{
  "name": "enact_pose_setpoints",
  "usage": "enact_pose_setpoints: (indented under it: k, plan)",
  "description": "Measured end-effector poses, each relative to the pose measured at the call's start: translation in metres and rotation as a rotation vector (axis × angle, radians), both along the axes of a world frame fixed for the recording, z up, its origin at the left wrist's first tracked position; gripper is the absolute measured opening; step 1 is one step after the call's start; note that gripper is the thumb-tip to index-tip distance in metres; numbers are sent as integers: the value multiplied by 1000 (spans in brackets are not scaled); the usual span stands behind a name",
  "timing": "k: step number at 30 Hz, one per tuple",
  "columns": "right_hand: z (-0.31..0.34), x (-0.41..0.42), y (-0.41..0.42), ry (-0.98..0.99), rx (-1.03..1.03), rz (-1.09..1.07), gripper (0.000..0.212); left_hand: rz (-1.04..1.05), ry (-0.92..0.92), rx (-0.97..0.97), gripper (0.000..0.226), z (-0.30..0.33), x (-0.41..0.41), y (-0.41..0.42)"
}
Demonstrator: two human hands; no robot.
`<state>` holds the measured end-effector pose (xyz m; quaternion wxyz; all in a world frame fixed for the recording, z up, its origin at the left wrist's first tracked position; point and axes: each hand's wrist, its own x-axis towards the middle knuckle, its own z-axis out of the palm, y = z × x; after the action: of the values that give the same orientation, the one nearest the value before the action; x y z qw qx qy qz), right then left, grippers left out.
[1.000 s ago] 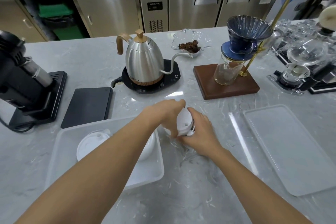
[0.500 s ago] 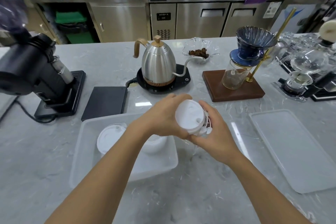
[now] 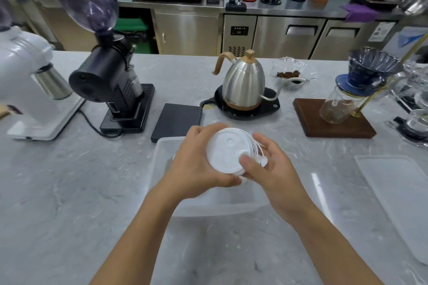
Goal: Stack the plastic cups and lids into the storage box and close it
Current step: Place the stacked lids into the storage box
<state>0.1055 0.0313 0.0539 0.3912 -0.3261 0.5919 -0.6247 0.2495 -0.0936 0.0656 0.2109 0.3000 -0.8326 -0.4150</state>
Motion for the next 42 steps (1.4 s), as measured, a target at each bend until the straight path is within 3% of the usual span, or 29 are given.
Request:
enact_pose_setpoints:
  k: [4, 8, 10, 15, 21, 32, 42]
  plan:
    - [2, 22, -12, 50, 13, -46, 47, 31, 20, 86, 101, -3, 20, 2]
    - [1, 25, -19, 48, 22, 6, 51, 28, 151, 391, 54, 0, 40, -12]
    - [2, 27, -23, 53, 27, 35, 52, 65, 215, 428, 33, 1, 47, -18]
    - [1, 31, -34, 112, 73, 110, 53, 140, 205, 451, 31, -4, 62, -29]
    - [-9, 35, -42, 213, 171, 181, 39, 187, 57, 303, 30, -13, 72, -33]
    - [-28, 51, -41, 519, 295, 161, 46, 183, -158, 75, 33, -27, 82, -25]
    - [-40, 52, -43, 620, 435, 276, 41, 142, -389, -58, 33, -35, 84, -17]
